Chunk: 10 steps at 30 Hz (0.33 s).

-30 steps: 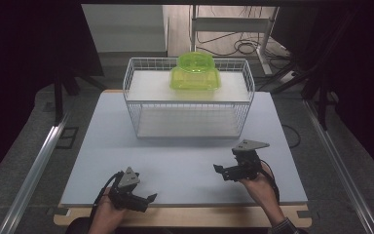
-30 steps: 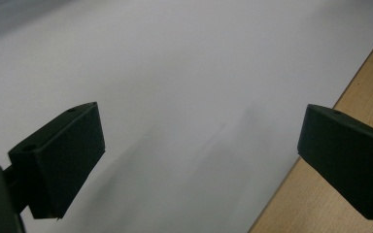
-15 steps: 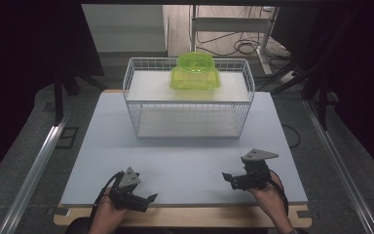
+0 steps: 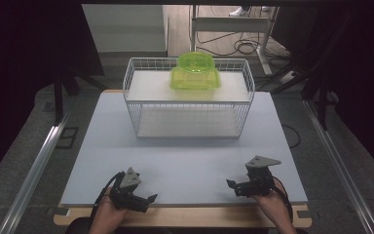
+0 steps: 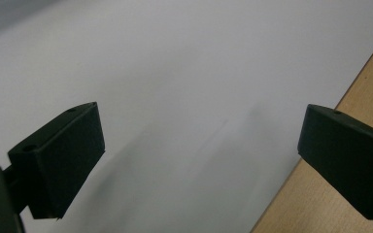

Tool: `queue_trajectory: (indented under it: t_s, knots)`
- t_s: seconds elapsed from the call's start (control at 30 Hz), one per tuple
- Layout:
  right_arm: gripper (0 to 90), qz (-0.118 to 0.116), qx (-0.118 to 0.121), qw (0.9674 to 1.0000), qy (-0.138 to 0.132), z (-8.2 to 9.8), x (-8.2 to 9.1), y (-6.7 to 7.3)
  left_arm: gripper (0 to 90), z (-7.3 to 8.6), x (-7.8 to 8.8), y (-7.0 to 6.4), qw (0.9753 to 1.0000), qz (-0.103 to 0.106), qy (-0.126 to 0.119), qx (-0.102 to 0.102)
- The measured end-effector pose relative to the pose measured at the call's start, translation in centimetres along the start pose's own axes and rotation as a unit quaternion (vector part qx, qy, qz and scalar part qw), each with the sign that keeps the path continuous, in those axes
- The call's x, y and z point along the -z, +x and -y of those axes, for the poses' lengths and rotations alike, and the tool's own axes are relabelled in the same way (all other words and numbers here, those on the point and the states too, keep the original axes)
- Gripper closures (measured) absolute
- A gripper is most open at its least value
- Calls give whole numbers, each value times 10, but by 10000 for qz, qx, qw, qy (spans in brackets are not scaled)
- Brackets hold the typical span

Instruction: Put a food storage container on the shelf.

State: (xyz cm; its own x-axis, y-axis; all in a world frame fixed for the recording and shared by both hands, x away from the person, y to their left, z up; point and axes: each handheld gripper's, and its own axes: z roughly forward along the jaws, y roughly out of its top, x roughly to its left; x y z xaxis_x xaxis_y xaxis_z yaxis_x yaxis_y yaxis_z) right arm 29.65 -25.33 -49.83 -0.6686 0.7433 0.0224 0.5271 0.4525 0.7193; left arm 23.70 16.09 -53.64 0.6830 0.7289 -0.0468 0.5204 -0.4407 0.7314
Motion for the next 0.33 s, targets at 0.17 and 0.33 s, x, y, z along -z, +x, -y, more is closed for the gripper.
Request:
queue_trajectory:
  t_s: [0.17, 0.33]
  knots:
    - [43, 39, 31, 9999, 143, 6, -2, 0, 26, 0, 0, 0, 10000, 2, 4, 6]
    - [40, 85, -4, 9997, 238, 8, -3, -2, 26, 0, 0, 0, 10000, 13, -11, 13]
